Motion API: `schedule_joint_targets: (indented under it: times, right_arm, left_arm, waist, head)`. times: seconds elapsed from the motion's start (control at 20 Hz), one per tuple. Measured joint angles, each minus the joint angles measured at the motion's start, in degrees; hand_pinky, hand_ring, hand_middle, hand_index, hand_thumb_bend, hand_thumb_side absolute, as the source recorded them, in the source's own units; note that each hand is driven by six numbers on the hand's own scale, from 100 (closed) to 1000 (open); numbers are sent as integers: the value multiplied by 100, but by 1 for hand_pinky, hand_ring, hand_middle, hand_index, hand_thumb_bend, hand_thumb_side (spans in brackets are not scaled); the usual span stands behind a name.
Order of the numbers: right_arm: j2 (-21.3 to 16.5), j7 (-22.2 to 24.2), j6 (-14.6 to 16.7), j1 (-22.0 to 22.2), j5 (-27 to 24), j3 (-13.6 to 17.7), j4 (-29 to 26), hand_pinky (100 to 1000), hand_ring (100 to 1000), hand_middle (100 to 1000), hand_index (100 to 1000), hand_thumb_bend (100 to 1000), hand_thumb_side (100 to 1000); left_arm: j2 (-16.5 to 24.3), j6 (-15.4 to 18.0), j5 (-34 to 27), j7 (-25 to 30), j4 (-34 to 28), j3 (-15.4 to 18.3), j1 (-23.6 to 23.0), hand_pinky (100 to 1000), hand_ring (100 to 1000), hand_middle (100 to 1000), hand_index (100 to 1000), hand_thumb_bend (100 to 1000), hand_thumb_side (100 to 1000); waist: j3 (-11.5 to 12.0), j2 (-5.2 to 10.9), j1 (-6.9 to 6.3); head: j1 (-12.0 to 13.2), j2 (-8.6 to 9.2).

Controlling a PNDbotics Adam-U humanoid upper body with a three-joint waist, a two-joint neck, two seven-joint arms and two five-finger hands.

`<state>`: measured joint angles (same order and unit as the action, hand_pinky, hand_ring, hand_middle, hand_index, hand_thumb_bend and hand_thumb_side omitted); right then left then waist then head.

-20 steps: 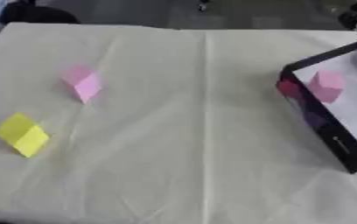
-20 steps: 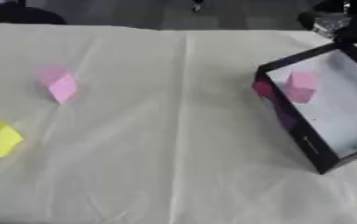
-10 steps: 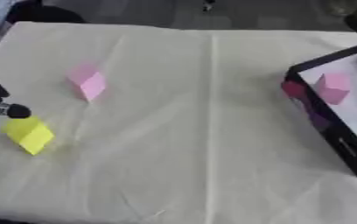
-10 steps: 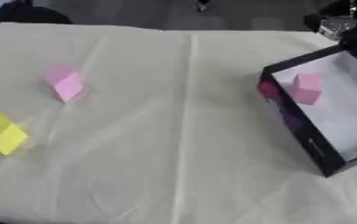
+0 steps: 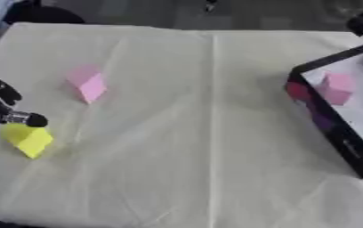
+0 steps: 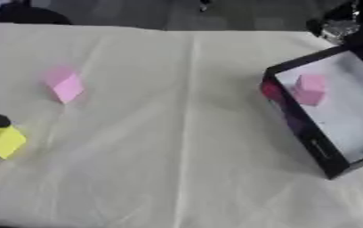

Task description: Pick up the objects with one hand, pass them to the other hand, and then place them into the box on the other side of the table.

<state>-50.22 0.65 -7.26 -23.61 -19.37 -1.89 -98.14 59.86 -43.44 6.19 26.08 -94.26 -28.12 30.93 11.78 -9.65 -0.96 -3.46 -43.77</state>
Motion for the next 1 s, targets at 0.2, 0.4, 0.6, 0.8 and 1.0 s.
schedule_joint_targets:
  times: [0.2,0.4,0.6,0.8,1.0]
  right_arm:
    - [0,5,-3,17,1,0,1,822,664,851,847,452,179]
    - [1,8,-6,46,23,-1,17,822,662,849,846,450,192]
    - [2,10,-5,54,52,-2,33,823,661,848,845,449,194]
    - [4,13,-4,77,76,-2,34,823,661,847,844,446,196]
    - [5,6,0,104,90,2,34,824,660,847,845,440,195]
  left_arm:
    - [-80,-107,168,-107,164,-118,0,959,889,783,857,946,476]
    - [-174,-181,284,-181,358,-182,-12,962,892,785,860,952,482]
    - [-246,-237,304,-237,520,-193,-35,960,891,783,857,952,484]
    - [-294,-261,296,-261,704,-193,-73,960,894,784,857,954,469]
    - [-309,-254,296,-254,949,-192,-122,959,897,785,850,956,457]
  waist:
    - [-4,0,0]
    - [-7,-1,0]
    - [-7,-2,0]
    - [-13,-2,0]
    - [-36,-2,0]
  head:
    - [-1,0]
    - [-1,0]
    - [-1,0]
    - [0,0]
    - [2,-1]
